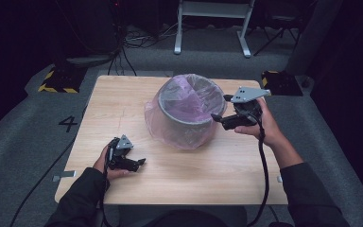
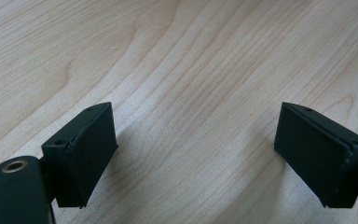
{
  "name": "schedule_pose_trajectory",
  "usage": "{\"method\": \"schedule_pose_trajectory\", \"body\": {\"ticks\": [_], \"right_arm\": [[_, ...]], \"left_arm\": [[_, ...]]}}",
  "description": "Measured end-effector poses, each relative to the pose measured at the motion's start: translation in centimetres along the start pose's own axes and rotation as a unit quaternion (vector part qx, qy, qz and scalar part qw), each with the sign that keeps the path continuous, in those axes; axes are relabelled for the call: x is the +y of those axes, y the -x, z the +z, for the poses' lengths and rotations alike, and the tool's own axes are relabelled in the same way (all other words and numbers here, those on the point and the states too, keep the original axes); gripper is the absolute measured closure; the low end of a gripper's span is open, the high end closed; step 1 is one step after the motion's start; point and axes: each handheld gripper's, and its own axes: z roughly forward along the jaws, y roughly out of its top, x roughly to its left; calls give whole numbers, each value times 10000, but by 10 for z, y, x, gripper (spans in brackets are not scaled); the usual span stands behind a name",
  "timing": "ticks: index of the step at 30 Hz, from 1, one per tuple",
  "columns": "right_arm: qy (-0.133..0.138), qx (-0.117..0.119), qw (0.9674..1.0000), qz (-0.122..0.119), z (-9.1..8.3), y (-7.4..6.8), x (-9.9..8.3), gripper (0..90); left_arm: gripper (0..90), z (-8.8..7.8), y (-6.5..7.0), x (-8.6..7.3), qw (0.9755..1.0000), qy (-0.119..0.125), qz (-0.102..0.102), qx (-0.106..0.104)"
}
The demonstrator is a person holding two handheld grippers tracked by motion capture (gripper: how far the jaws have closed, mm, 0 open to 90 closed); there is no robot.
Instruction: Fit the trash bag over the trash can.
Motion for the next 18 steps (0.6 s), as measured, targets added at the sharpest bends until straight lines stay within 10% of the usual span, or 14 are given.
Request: {"method": "schedule_pose_trajectory", "body": {"ticks": [18], "right_arm": [[-164,-31,9998,-94,-13,-9,-20,190]], "left_arm": [[127,0,0,0,10000,-1,0,0]]}}
